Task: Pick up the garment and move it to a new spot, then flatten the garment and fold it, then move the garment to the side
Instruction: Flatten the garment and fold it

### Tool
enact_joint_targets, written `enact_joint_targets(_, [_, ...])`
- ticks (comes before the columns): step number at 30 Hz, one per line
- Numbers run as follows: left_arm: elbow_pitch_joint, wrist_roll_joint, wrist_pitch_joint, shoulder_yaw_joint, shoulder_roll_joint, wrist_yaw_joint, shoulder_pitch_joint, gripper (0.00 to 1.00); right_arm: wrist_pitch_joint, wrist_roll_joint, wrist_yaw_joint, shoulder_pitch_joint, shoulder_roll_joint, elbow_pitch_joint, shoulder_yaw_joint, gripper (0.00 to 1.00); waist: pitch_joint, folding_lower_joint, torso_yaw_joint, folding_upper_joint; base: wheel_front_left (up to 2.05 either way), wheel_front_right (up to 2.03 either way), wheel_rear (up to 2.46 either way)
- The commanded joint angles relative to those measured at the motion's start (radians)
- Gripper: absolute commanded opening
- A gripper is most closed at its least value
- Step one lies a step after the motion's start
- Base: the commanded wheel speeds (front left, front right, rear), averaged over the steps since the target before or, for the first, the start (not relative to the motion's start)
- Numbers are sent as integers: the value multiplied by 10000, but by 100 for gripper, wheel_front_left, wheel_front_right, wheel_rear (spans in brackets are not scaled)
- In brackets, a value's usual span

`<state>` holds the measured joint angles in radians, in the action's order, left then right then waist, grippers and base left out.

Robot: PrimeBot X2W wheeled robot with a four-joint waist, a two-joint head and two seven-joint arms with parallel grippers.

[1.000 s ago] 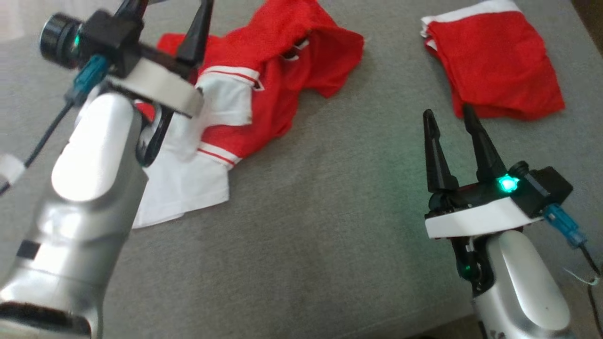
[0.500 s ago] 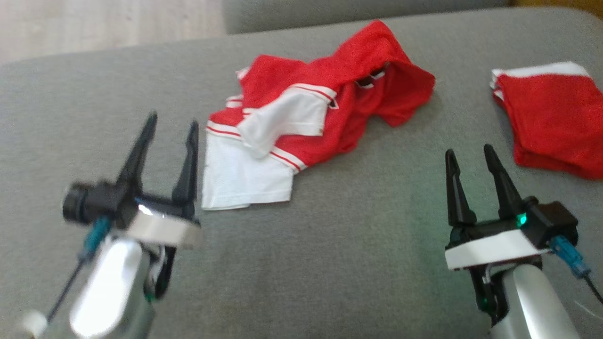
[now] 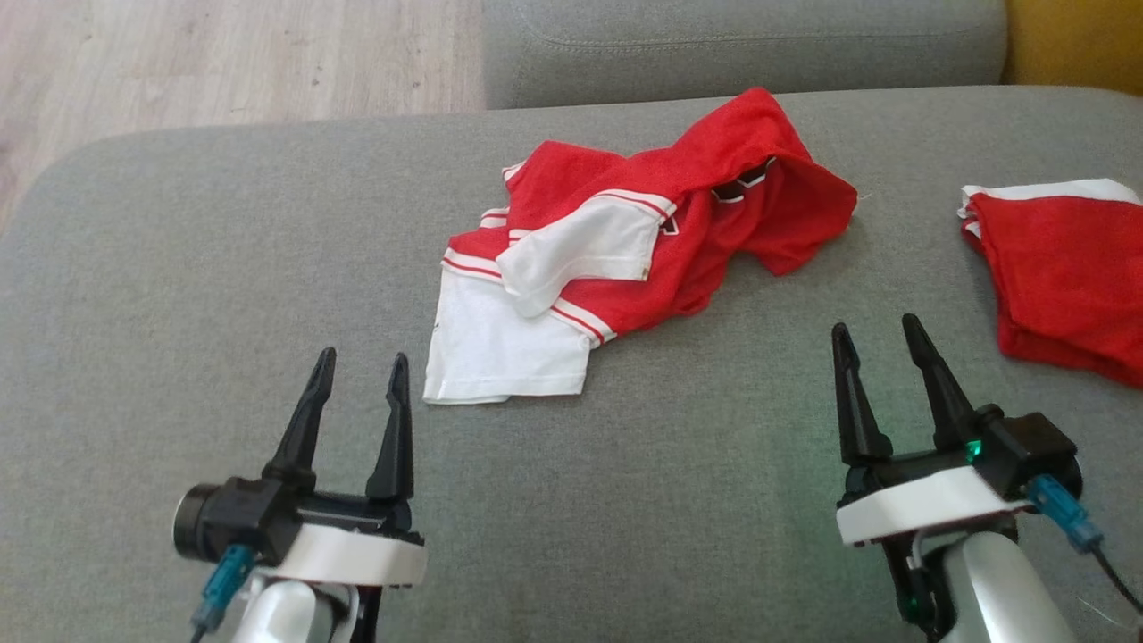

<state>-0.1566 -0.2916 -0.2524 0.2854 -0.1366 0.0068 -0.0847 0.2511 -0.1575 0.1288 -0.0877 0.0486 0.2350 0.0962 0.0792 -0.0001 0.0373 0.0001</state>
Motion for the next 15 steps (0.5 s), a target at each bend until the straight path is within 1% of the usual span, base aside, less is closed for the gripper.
enact_joint_targets(1, [342, 129, -92, -544, 42, -147, -421, 100, 107, -10, 19, -224, 16, -277, 312, 100, 57, 1, -67, -1, 0, 0, 0])
enact_joint_targets(7, [-33, 351, -92, -784, 155, -453, -627, 100, 107, -6, 19, -377, 16, -317, 340, 100, 365, 1, -346, -1, 0, 0, 0])
enact_joint_targets(10, [-713, 337, -45, -715, 207, -533, -942, 100, 107, -35, 19, -447, 16, -372, 337, 100, 618, 1, -495, -1, 0, 0, 0])
enact_joint_targets(15, [-2146, 497, 683, -479, 172, -526, -1893, 100, 107, -49, 19, -600, 16, -467, 309, 100, 1094, 1, -750, -1, 0, 0, 0])
